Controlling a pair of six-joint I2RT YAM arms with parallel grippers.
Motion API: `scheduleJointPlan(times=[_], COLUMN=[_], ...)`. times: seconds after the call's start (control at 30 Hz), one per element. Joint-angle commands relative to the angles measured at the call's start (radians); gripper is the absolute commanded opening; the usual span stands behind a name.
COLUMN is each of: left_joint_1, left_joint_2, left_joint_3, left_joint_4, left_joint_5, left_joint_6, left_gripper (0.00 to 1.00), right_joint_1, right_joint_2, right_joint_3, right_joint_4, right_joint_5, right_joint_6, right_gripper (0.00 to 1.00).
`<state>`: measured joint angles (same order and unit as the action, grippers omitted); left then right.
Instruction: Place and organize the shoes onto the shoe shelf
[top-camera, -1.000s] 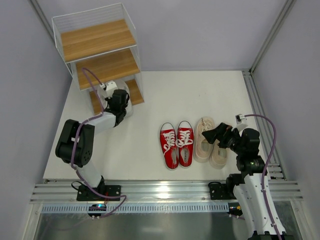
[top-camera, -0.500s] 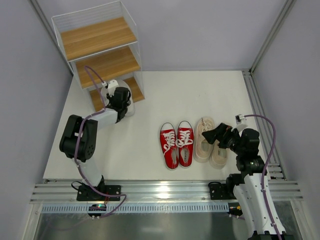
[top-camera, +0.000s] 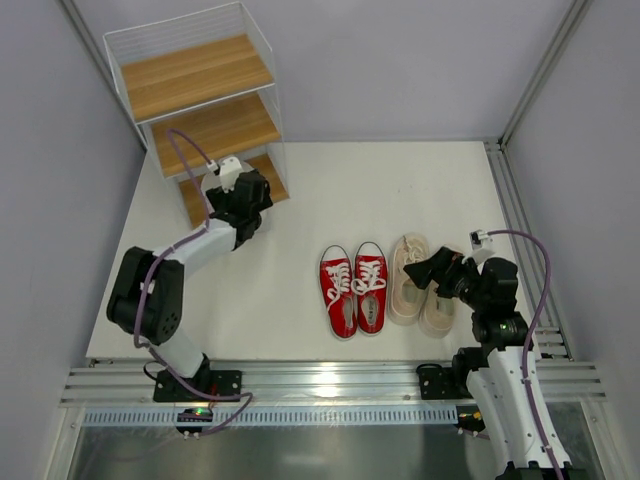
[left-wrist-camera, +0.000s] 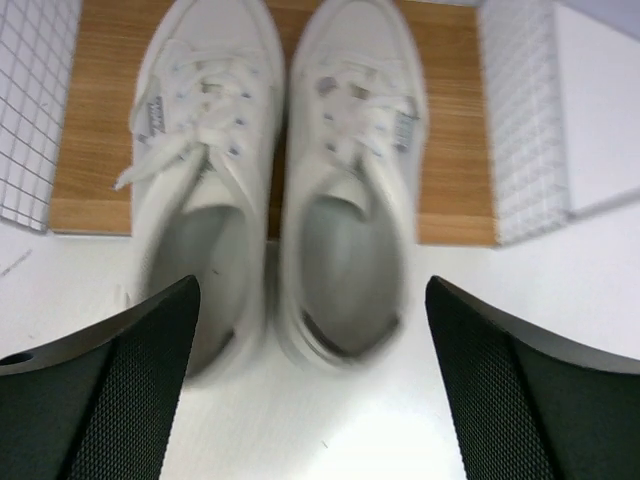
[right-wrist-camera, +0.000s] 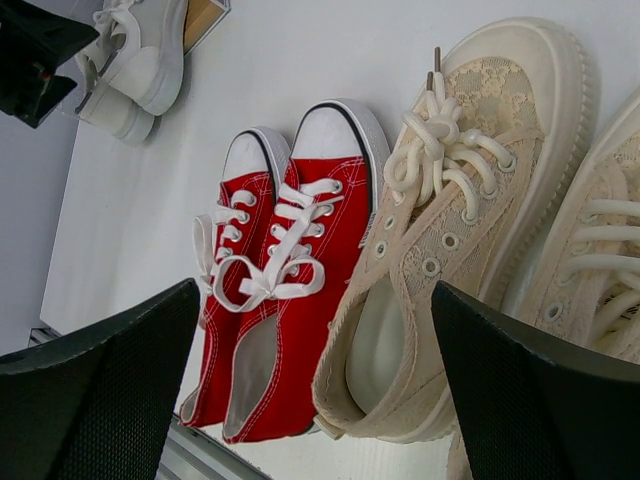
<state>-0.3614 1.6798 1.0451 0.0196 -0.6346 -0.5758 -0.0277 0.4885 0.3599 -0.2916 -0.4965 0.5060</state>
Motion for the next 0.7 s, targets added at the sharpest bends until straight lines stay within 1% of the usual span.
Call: scheduleJointPlan(times=[0.0,0.07,0.13,0.17,0.23,0.27,0.3,0.33,0.37,0.43,0.47,0.53,0.57,0.63,0.67], left_joint_1=[-0.096,-0.151,-0.191,-0.239,-0.296,-0.365,-0.399,-0.434,-0.491,-0.549,-0.612,-0.672,-0.730,-0.787,-0.836], left_joint_2=[-0.136,-0.167,-0.212,-0.225,-0.258,-0.265,-0.270,-0.276,-0.276,-0.269,-0.249,-0.221,-0.186,-0.149,-0.119], left_joint_3=[0.018,0.012,0.010,0.010,0.000,-0.006,-0.010,-0.025,-0.036,-0.060,-0.065,-0.047,-0.018,0.025,0.045], left_joint_4=[-0.058,-0.102,-0.144,-0.197,-0.250,-0.285,-0.320,-0.337,-0.348,-0.353,-0.351,-0.375,-0.376,-0.414,-0.425], left_joint_5=[-0.082,-0.094,-0.093,-0.097,-0.079,-0.062,-0.057,-0.044,-0.016,0.065,0.081,0.098,0.104,0.089,0.084], left_joint_6=[-0.053,-0.062,-0.104,-0.123,-0.203,-0.228,-0.263,-0.351,-0.393,-0.517,-0.550,-0.604,-0.627,-0.651,-0.659], left_gripper=[0.92,0.96,0.96,0.97,0.97,0.97,0.97,0.97,0.96,0.93,0.92,0.89,0.88,0.87,0.87], right_joint_1=[0.000,0.000,0.000,0.000,0.000,0.000,0.000,0.000,0.000,0.000,0.002,0.000,0.000,0.000,0.000], right_joint_2=[-0.017,-0.034,-0.050,-0.059,-0.080,-0.085,-0.090,-0.088,-0.088,-0.079,-0.074,-0.059,-0.054,-0.041,-0.030], right_joint_3=[-0.013,-0.018,-0.021,-0.021,-0.013,-0.006,0.019,0.034,0.063,0.076,0.092,0.103,0.106,0.108,0.109], right_joint_4=[0.042,0.039,0.029,0.020,-0.003,-0.023,-0.074,-0.105,-0.159,-0.181,-0.207,-0.219,-0.216,-0.212,-0.208], right_joint_5=[0.001,0.004,0.019,0.027,0.064,0.135,0.179,0.220,0.311,0.367,0.419,0.450,0.455,0.461,0.460], right_joint_6=[-0.007,-0.007,-0.006,-0.007,-0.007,-0.007,-0.009,-0.007,-0.004,0.029,0.045,0.078,0.083,0.092,0.092], right_gripper=[0.97,0.97,0.97,0.97,0.97,0.97,0.97,0.97,0.97,0.97,0.97,0.97,0.97,0.97,0.97])
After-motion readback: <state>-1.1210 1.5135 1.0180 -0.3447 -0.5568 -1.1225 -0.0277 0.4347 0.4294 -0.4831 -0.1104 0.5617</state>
